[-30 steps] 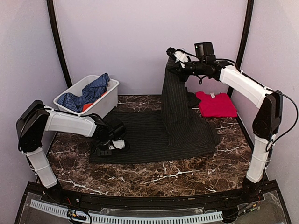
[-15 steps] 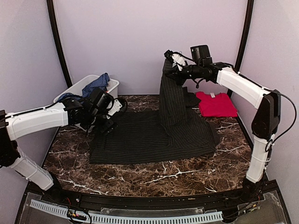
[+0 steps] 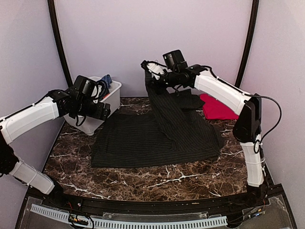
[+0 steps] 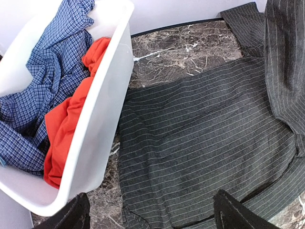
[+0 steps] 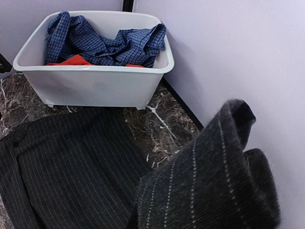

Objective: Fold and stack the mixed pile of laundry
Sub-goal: Fold the flattened shirt at the center of the board, then adjust the 1/3-folded shirt at the center of the board.

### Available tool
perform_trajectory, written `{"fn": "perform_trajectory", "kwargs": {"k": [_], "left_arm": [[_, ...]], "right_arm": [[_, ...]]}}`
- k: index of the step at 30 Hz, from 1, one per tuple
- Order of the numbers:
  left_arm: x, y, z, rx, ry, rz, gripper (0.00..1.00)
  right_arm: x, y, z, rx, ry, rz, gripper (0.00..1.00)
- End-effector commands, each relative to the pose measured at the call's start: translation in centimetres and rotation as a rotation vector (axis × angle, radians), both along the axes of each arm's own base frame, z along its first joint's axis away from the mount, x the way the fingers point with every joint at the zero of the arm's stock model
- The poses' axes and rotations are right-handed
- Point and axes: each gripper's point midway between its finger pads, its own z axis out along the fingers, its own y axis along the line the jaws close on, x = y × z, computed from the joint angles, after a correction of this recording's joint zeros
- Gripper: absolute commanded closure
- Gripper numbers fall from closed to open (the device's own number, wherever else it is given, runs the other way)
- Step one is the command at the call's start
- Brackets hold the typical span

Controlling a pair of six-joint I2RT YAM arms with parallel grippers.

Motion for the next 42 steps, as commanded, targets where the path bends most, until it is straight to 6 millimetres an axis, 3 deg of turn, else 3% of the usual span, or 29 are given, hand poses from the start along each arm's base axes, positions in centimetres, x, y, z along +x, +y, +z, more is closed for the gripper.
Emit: {"fn": "perform_trajectory", "kwargs": {"k": [1, 8, 12, 17, 24, 32, 37, 42], "left_arm": [[-0.4, 0.5, 1.7, -0.140, 0.018, 0.063, 0.11], [-0.5, 2.3, 3.1, -0.243, 0.010, 0.124, 0.12], [-0.8, 3.1, 3.3, -0.257, 0.012, 0.142, 0.12], [-1.1, 3.9, 3.2, -0.273, 0.016, 0.168, 0.12], [-1.4, 5.0, 2.8, -0.284, 0.024, 0.201, 0.12], [-1.5, 5.1, 1.5, -0.292, 0.063, 0.209, 0.12], [-1.7, 4.8, 0.5, -0.307, 0.089, 0.209, 0.13], [-1.8, 4.7, -0.5, -0.309, 0.113, 0.211, 0.12]], "right_arm": [[-1.9, 2.2, -4.1, -0.030, 0.130, -0.054, 1.00], [-5.6, 5.9, -5.8, 0.073, 0.296, -0.025, 1.00], [-7.8, 8.2, -7.7, 0.107, 0.390, -0.012, 1.00], [-9.9, 10.7, -10.0, 0.103, 0.445, -0.013, 1.00], [-12.2, 13.6, -11.2, 0.132, 0.489, -0.030, 1.00], [-15.2, 16.9, -14.0, 0.122, 0.526, 0.006, 1.00], [-15.7, 17.3, -15.8, 0.098, 0.546, 0.039, 0.99], [-16.0, 17.4, -15.0, 0.098, 0.507, 0.097, 0.92]]}}
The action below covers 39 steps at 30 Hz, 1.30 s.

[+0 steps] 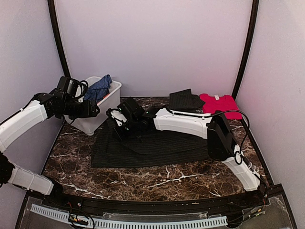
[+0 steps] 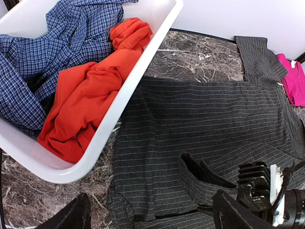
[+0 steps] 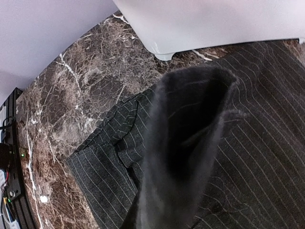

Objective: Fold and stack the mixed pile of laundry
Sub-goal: Adjust the 1/3-folded shirt at the center of the board.

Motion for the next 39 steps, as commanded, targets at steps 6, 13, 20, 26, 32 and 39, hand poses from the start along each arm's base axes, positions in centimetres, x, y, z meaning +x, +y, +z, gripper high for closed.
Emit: {"fn": "perform_trajectory", "kwargs": {"k": [6, 13, 20, 26, 32, 39], "left_arm": [[-0.6, 0.0, -1.6, -0.019, 0.057, 0.008, 0.13], [-1.7, -1.8, -3.1, -0.037, 0.099, -0.131, 0.19], [-3.9, -4.1, -5.6, -0.005, 0.159, -0.402, 0.37], [-5.9, -4.0, -11.1, 0.251, 0.288, -0.610, 0.47], [-5.5, -3.5, -15.2, 0.345, 0.423, -0.633, 0.49], [-6.8, -3.7, -18.8, 0.336, 0.586, -0.663, 0.48]], "right_arm": [[0.0, 0.7, 3.1, 0.082, -0.063, 0.076, 1.00], [4.8, -4.6, 8.7, 0.163, -0.110, -0.043, 1.00], [9.1, -13.0, 18.7, 0.277, -0.223, -0.136, 1.00], [11.7, -20.6, 25.8, 0.327, -0.353, -0.247, 1.00], [12.5, -24.3, 28.1, 0.321, -0.406, -0.296, 1.00], [12.2, -25.7, 28.8, 0.311, -0.431, -0.310, 1.00]]}}
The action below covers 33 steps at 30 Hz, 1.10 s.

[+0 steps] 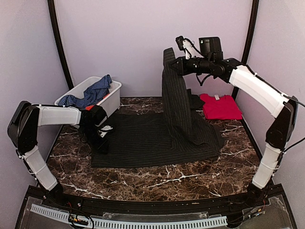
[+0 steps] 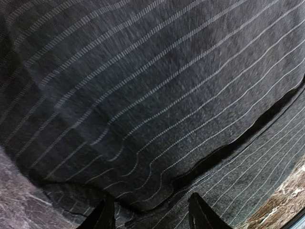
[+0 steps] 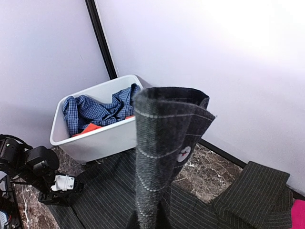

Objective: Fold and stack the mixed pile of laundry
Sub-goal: Adjust the 1/3-folded shirt at the center of the board.

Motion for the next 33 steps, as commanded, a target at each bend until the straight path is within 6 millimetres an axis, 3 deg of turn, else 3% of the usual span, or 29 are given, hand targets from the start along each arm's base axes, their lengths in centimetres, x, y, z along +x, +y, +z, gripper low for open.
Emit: {"fn": "perform_trajectory", "kwargs": {"k": [1, 8, 11, 16, 20, 30, 33], "left_arm": [[-1.2, -0.1, 0.0, 0.010, 0.058, -0.036, 0.48], [-1.9, -0.3, -1.0, 0.019, 0.105, -0.058, 0.48], [-2.1, -0.4, -1.2, 0.027, 0.127, -0.058, 0.59], [-2.6, -0.3, 0.3, 0.040, 0.111, -0.053, 0.66], [-2.7, 0.0, 1.3, 0.059, 0.086, -0.049, 0.83], [-2.8, 0.2, 2.0, 0.080, 0.071, -0.048, 0.82], [-2.9, 0.2, 2.1, 0.086, 0.072, -0.052, 0.91]], "right_arm": [[-0.5, -1.0, 1.4, -0.003, -0.042, -0.005, 1.00], [-0.6, -2.2, 2.3, -0.008, -0.062, -0.022, 1.00], [-0.7, -2.6, 2.6, -0.011, -0.068, -0.029, 1.00], [-0.8, -3.1, 3.1, -0.013, -0.083, -0.042, 1.00], [-0.8, -3.3, 3.6, -0.008, -0.091, -0.047, 1.00], [-1.1, -3.6, 4.2, -0.008, -0.102, -0.053, 1.00], [-1.1, -3.7, 4.2, -0.010, -0.103, -0.055, 1.00]]}}
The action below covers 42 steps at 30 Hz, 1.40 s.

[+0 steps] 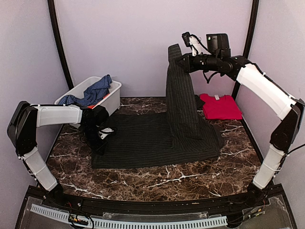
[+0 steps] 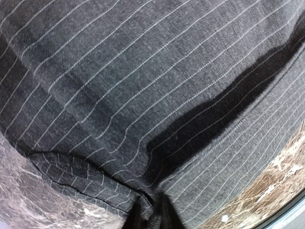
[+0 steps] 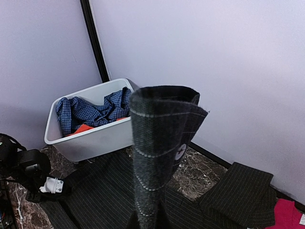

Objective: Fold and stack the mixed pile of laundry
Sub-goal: Adjust the 1/3-folded shirt at the center of the board.

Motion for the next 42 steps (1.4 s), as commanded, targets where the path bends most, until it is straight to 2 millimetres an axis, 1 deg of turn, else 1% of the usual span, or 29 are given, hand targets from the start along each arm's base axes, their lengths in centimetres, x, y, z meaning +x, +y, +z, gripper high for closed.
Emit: {"fn": "perform_trajectory", "kwargs": {"k": [1, 2, 3, 8, 11, 13, 16, 20, 23, 30, 36, 42], "left_arm": [[-0.2, 0.1, 1.5, 0.011, -0.021, -0.006, 0.95], [-0.1, 0.2, 1.7, 0.014, -0.030, -0.005, 0.99], [-0.1, 0.2, 1.9, 0.013, -0.036, -0.004, 1.00], [0.5, 1.0, 3.3, 0.040, -0.100, 0.008, 1.00], [1.1, 1.5, 3.3, 0.073, -0.133, 0.023, 1.00], [1.4, 1.8, 3.0, 0.096, -0.128, 0.030, 0.99], [1.8, 2.0, 3.1, 0.118, -0.138, 0.037, 0.98], [2.0, 2.1, 3.3, 0.123, -0.146, 0.036, 0.95], [2.5, 2.3, 3.7, 0.133, -0.175, 0.041, 1.00], [4.2, 2.7, 4.4, 0.167, -0.254, 0.058, 1.00], [5.8, 2.3, 4.5, 0.163, -0.306, 0.063, 0.96], [6.1, 1.6, 4.4, 0.139, -0.310, 0.036, 0.92]], "right_arm": [[-0.7, -1.1, 2.9, 0.023, -0.068, -0.014, 1.00], [-0.7, -1.1, 3.0, 0.021, -0.071, -0.015, 1.00], [-0.8, -1.2, 3.1, 0.021, -0.075, -0.017, 1.00], [-1.0, -1.9, 4.6, 0.016, -0.117, -0.041, 1.00], [-0.9, -2.4, 5.3, 0.016, -0.137, -0.054, 1.00], [-0.8, -2.7, 5.7, 0.017, -0.145, -0.063, 1.00], [-0.7, -3.2, 6.2, 0.006, -0.163, -0.079, 1.00], [-0.7, -3.9, 6.4, -0.006, -0.179, -0.098, 1.00], [-0.4, -4.3, 6.3, -0.008, -0.177, -0.105, 1.00], [0.1, -4.8, 6.5, -0.004, -0.184, -0.117, 1.00], [0.6, -5.1, 6.6, -0.002, -0.190, -0.127, 1.00], [1.1, -5.2, 6.2, -0.015, -0.187, -0.134, 1.00]]}}
